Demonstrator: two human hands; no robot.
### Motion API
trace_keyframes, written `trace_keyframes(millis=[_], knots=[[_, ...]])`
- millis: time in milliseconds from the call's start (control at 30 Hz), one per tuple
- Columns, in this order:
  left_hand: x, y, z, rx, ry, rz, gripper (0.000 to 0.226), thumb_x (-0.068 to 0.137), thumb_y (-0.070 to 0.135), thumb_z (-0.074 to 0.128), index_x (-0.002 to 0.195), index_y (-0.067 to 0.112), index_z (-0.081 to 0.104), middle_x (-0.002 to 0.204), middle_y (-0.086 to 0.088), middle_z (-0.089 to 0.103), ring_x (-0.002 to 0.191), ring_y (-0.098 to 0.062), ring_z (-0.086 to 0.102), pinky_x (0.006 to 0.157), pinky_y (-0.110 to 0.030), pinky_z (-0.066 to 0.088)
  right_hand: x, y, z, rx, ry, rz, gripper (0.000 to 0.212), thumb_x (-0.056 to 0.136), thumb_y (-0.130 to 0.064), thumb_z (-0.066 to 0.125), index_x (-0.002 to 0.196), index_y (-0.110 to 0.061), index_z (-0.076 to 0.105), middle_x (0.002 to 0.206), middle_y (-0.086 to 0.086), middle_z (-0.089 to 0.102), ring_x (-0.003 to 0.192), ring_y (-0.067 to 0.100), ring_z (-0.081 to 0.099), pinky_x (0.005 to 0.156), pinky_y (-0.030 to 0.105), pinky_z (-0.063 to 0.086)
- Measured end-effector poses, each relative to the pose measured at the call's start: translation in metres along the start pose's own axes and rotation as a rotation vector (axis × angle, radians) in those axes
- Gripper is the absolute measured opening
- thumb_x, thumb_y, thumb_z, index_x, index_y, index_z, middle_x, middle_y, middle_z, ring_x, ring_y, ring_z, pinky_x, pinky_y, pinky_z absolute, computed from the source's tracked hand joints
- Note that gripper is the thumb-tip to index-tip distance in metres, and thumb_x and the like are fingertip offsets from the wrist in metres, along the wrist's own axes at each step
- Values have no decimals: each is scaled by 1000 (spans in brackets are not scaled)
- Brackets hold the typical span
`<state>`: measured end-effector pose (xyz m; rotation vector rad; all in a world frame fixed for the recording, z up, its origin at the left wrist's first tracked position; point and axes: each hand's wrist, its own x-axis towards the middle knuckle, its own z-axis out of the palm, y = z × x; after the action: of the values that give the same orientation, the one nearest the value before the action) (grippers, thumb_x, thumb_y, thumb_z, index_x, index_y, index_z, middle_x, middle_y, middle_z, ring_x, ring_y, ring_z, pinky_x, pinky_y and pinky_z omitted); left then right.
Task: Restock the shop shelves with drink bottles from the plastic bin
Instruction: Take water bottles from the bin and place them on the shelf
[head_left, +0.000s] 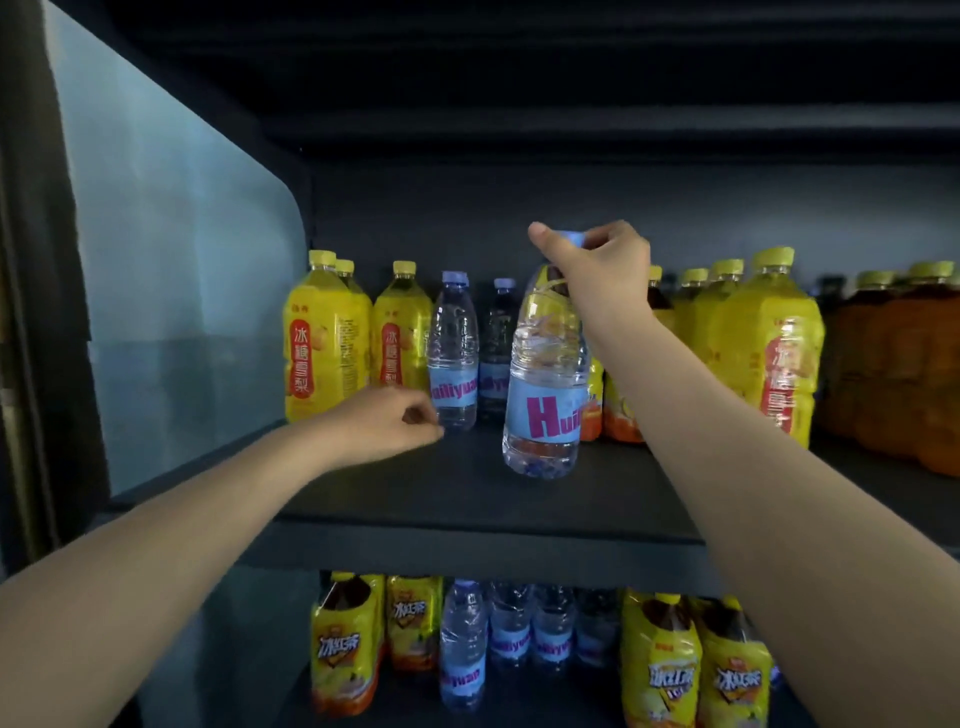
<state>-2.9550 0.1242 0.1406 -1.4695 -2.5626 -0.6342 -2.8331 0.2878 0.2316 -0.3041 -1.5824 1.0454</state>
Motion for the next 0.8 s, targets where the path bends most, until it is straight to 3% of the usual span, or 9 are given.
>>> trace_keyframes(millis=[167,500,633,733,800], knots=[[3,-22,12,-18,-188,80,33,89,44,52,119,30,53,119,14,49,110,-2,46,97,-22,39,11,25,25,-55,0,11,41,74,-42,76,83,-14,47,69,-5,48,59,7,45,54,21,40],[8,-36,23,-31,-397,164,46,92,51,40,135,35,37,141,21,30,130,5,27,106,-15,21,35,51,60,-156,32,-34,41,75,-42,76,86,-14,48,72,-7,49,61,5,46,56,20,40],[8,-36,24,-3,-466,162,58,89,59,31,143,41,21,151,24,11,139,4,9,109,-17,9,40,64,74,-130,90,-25,42,74,-42,76,83,-15,45,74,-5,49,61,6,44,53,19,36],[8,-34,24,36,-500,158,62,89,62,26,146,43,10,154,24,-2,134,10,-7,108,-16,-2,42,63,79,-216,38,-57,44,76,-43,74,91,-12,46,72,-9,45,62,3,43,49,10,35],[8,-33,24,51,-516,165,61,91,60,24,146,43,5,153,24,-6,123,14,-13,103,-14,-6,45,62,78,-284,-33,-60,44,78,-43,73,98,-11,49,73,-10,46,66,5,46,55,13,38]])
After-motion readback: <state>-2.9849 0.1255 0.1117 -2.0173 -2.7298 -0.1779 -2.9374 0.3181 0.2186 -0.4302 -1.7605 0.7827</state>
